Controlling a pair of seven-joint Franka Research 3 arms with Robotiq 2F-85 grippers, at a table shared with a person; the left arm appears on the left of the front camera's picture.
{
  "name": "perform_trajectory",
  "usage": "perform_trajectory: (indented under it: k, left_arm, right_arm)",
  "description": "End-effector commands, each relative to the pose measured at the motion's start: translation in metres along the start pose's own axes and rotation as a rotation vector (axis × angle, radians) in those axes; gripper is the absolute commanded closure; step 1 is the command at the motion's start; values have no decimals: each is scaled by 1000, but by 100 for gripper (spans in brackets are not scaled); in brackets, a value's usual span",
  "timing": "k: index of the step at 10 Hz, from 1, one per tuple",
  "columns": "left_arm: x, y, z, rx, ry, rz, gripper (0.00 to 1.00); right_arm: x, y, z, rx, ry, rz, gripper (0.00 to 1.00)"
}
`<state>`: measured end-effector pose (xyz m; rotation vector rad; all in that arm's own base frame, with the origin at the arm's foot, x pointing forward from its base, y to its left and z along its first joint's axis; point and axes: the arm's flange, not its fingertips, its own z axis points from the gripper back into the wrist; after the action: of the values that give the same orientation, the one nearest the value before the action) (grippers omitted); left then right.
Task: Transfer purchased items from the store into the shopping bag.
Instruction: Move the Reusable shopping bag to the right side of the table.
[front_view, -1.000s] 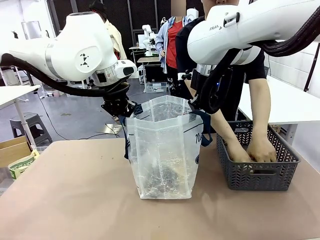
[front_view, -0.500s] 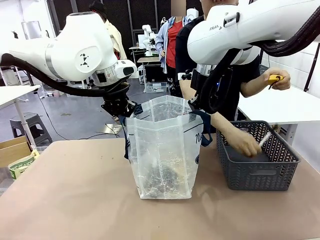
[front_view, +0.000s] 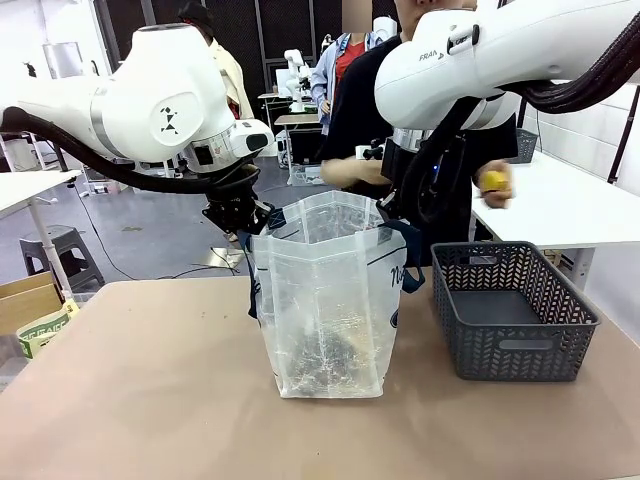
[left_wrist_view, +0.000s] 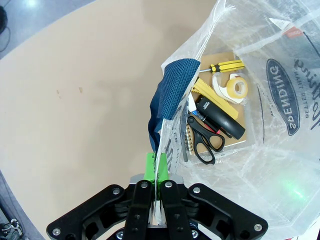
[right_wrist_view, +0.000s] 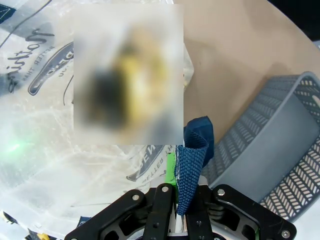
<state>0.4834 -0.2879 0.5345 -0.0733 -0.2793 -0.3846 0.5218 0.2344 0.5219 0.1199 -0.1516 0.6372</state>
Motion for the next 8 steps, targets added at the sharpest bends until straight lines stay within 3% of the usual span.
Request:
perform_trajectory:
  k: [1, 8]
  left_arm:
    - [0, 0, 0, 0, 0, 1, 100]
    - [0, 0, 0, 0, 0, 1, 100]
  right_arm:
    - [0, 0, 1, 0, -1, 1, 100]
    - [0, 0, 1, 0, -1, 1, 100]
